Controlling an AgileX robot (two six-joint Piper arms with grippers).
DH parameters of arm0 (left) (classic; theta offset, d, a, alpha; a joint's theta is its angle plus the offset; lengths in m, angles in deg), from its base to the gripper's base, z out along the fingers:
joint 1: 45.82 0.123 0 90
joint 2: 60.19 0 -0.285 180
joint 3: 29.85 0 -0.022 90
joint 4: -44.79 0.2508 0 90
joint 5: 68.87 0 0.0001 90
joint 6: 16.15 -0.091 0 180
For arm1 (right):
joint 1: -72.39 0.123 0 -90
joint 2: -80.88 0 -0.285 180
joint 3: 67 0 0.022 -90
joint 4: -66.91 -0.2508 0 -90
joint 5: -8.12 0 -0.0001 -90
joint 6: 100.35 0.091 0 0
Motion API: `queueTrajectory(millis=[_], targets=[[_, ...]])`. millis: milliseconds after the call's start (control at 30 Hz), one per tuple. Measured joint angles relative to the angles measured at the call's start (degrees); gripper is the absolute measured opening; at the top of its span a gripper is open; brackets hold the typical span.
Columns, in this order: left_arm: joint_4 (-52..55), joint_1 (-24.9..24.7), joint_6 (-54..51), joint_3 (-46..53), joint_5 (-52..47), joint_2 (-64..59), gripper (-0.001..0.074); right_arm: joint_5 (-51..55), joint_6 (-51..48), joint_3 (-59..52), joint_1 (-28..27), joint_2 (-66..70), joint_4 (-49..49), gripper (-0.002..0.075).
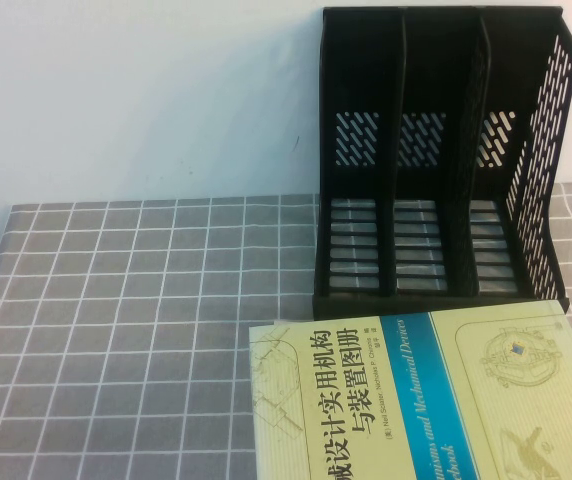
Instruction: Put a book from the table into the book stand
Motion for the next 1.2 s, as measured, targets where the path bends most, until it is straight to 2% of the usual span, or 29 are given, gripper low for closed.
queueTrajectory(millis=[333, 733, 900, 1200], targets=[[0.0, 0.0, 0.2, 0.0, 0.8, 0.0, -0.0004, 0.0, 0.0, 0.0, 0.0, 0.0, 0.0, -0.0003], [-0.4, 0.0, 14.1, 0.0, 14.3, 0.0, -0.0004, 0.0, 0.0, 0.0, 0.0, 0.0, 0.0, -0.0003], [0.5, 0.0, 15.6, 0.0, 15.1, 0.0, -0.0004, 0.0, 0.0, 0.0, 0.0, 0.0, 0.0, -0.0003], [-13.5, 0.0, 16.3, 0.0, 8.9, 0.0, -0.0004, 0.0, 0.0, 0.0, 0.0, 0.0, 0.0, -0.0003]])
